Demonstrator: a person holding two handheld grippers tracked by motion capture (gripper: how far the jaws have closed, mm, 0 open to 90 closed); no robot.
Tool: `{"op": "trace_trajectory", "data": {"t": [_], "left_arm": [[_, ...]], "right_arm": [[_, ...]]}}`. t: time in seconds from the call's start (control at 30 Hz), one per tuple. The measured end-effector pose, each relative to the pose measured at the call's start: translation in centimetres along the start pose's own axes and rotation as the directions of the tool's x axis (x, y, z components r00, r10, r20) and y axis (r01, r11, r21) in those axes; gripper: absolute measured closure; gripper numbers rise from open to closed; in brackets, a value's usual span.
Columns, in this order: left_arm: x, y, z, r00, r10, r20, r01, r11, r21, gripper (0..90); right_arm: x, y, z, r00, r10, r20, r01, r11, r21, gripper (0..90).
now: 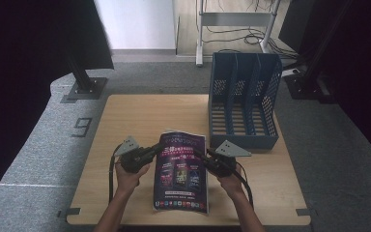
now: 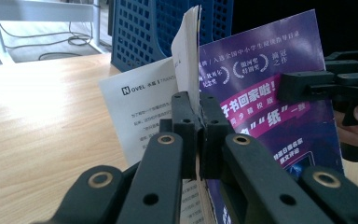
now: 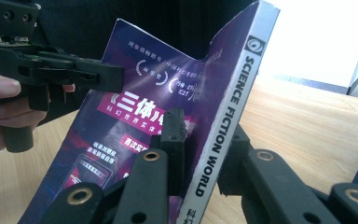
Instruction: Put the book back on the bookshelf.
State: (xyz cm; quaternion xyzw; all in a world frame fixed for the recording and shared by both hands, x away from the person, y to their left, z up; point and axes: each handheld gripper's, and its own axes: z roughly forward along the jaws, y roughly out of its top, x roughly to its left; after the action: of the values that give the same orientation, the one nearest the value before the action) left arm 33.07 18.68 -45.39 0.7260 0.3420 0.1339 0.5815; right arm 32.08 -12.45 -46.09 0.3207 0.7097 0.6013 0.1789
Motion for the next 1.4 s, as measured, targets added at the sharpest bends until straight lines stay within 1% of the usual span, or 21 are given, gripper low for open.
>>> {"op": "trace_trajectory", "data": {"t": [0.23, 0.53, 0.83, 0.97, 1.07, 1.23, 1.3, 1.4], "left_arm": [[-0.2, 0.7, -0.6, 0.9998, 0.021, 0.001, -0.021, 0.9995, -0.023, 87.5], [-0.4, 1.2, -1.2, 0.9994, 0.033, 0.007, -0.033, 0.9982, -0.049, 87.6], [-0.6, 1.5, -1.5, 0.9991, 0.042, 0.008, -0.041, 0.9971, -0.064, 87.7], [-0.8, 1.7, -1.8, 0.9986, 0.052, 0.005, -0.052, 0.9947, -0.089, 87.7], [-1.0, 2.0, -2.1, 0.9983, 0.058, 0.009, -0.057, 0.9924, -0.109, 87.7], [-1.3, 2.4, -2.5, 0.9974, 0.07, 0.016, -0.067, 0.9884, -0.136, 87.7], [-1.5, 2.4, -2.6, 0.9966, 0.08, 0.016, -0.077, 0.9869, -0.142, 87.7], [-1.7, 2.5, -2.7, 0.9961, 0.087, 0.017, -0.083, 0.9854, -0.149, 87.7]], "right_arm": [[0.3, 0.4, -0.3, 0.9999, -0.01, -0.005, 0.01, 1.0, -0.029, 76.2], [0.7, 1.0, -0.6, 0.9996, -0.025, -0.015, 0.024, 0.999, -0.039, 76.7], [0.9, 1.2, -0.8, 0.9992, -0.037, -0.014, 0.036, 0.998, -0.044, 77.0], [1.3, 1.4, -0.9, 0.9982, -0.06, -0.007, 0.059, 0.996, -0.069, 77.4], [1.5, 1.7, -1.0, 0.9979, -0.065, -0.007, 0.064, 0.994, -0.084, 77.8], [1.7, 1.8, -1.4, 0.996, -0.089, -0.01, 0.087, 0.989, -0.122, 78.0], [1.8, 1.9, -1.5, 0.9961, -0.088, -0.006, 0.087, 0.988, -0.127, 78.0], [1.8, 1.9, -1.7, 0.9947, -0.103, 0.005, 0.102, 0.986, -0.131, 78.0]]}}
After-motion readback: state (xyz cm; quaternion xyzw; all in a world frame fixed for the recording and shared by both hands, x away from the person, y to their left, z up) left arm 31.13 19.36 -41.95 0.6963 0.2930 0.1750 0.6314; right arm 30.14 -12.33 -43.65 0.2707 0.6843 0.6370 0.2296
